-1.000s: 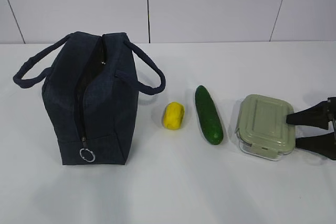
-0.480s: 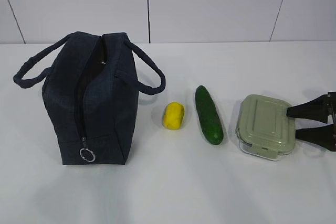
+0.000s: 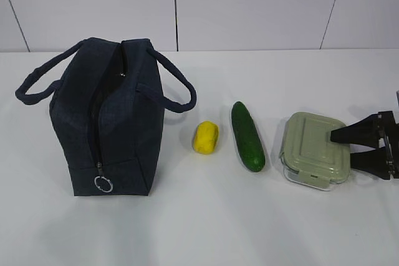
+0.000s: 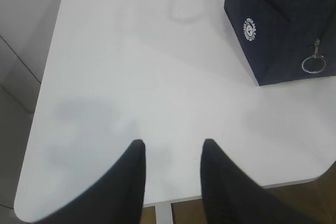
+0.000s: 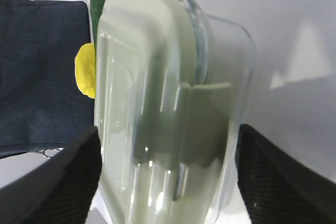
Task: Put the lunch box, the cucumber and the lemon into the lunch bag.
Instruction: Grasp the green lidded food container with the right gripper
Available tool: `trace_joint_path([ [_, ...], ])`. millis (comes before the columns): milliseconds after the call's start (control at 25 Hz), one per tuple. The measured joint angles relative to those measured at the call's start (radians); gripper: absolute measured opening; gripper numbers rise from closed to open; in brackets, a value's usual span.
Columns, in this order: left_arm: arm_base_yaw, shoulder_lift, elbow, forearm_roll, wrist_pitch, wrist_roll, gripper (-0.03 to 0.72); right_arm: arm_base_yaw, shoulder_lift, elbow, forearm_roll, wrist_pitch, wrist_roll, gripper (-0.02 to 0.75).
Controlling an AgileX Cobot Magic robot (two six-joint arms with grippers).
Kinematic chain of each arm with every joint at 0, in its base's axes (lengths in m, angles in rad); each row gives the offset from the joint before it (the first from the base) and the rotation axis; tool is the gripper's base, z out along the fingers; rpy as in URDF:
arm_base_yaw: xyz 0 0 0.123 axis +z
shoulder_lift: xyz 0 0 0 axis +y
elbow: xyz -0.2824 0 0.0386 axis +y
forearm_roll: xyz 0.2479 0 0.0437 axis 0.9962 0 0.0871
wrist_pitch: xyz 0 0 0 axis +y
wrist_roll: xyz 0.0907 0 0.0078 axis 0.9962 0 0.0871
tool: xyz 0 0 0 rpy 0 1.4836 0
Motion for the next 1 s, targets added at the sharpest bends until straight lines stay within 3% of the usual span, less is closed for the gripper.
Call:
trace_joint_path([
  [1000,0.000,0.000,0.000,0.000,0.000,0.000,0.239,0.003,0.056,-0.002,0.009,0.015,0.000,0.585],
])
